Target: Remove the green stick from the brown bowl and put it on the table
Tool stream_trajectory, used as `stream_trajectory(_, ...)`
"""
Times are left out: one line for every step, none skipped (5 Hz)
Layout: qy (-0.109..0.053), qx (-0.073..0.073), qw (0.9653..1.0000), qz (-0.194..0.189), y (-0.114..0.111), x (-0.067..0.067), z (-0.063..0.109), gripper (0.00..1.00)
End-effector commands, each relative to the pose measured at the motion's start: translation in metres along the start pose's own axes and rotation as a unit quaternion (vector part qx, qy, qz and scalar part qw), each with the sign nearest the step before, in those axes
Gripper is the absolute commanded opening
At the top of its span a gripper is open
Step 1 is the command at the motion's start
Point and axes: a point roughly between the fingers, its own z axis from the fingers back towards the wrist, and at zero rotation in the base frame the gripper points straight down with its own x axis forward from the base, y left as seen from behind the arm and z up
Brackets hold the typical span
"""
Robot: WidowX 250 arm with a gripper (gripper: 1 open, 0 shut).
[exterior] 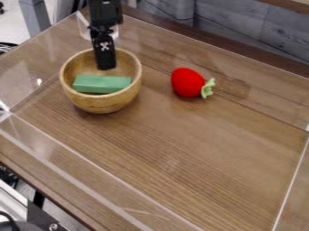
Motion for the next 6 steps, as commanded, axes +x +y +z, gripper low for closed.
stream_trajectory(-0.008, 0.027, 0.9995, -0.015, 0.000, 0.008, 0.019, 0.00)
stream_trajectory(-0.017, 0.028, 0.9993, 0.016, 0.004, 0.005, 0.016, 1.00)
stream_trajectory(-0.025, 0.028, 0.9982, 0.047, 0.008, 0.002, 0.012, 1.00)
stream_trajectory(-0.030, 0.029, 0.9968, 0.069, 0.015, -0.012, 0.008, 1.00)
stream_trajectory(-0.030, 0.027, 0.9959, 0.080, 0.020, -0.021, 0.000, 0.00)
stream_trajectory(-0.029, 0.028, 0.9960, 0.080, 0.025, -0.029, -0.009, 0.00)
